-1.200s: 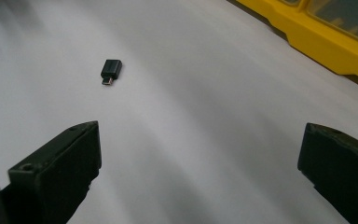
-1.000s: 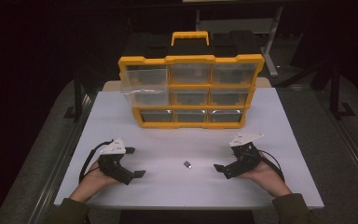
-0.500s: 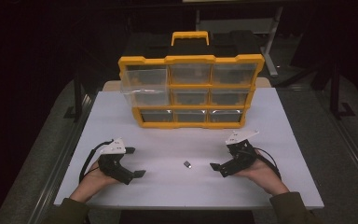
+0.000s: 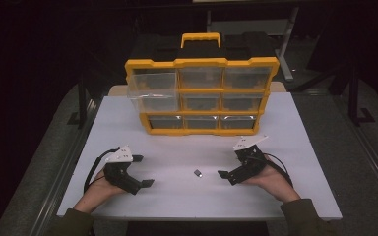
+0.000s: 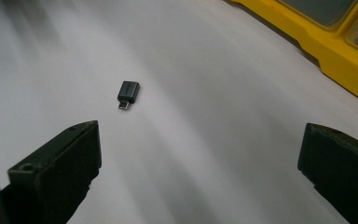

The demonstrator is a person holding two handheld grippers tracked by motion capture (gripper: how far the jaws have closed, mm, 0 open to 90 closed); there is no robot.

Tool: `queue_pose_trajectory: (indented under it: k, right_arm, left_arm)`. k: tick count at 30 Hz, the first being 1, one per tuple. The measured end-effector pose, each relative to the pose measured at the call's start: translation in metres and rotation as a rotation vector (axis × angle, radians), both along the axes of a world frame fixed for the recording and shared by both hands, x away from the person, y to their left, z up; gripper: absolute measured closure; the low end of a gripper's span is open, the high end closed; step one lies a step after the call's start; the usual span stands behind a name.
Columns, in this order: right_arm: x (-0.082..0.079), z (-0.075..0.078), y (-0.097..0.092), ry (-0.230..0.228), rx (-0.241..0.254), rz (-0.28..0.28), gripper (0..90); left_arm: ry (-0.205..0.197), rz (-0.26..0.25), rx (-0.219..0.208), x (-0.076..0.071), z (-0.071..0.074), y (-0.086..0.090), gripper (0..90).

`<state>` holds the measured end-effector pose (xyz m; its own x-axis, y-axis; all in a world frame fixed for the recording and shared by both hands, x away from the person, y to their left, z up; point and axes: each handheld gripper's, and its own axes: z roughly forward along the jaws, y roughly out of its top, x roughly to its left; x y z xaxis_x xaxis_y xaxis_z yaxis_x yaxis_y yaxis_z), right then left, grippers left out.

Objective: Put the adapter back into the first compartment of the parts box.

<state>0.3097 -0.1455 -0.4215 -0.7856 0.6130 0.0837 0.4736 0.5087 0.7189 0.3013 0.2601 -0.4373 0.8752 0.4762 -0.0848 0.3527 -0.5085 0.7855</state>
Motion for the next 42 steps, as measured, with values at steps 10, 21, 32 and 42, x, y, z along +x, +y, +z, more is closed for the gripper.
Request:
queue_pose_trajectory:
  k: [10,21,32,42]
  right_arm:
    - [0.004,0.001,0.006,0.007,0.001,0.014,0.0]
    - [0.008,0.004,0.015,0.009,-0.002,0.035,0.0]
    - [0.011,0.005,0.022,0.009,-0.003,0.048,0.0]
    - [0.014,0.008,0.027,0.011,0.004,0.051,0.0]
  left_arm:
    - [0.001,-0.005,-0.003,0.0,-0.001,-0.001,0.0]
    - [0.002,-0.007,-0.002,0.0,-0.001,-0.001,0.0]
    - [0.003,-0.006,-0.005,0.0,0.0,-0.001,0.0]
    - [0.003,-0.006,-0.008,0.0,0.0,-0.001,0.0]
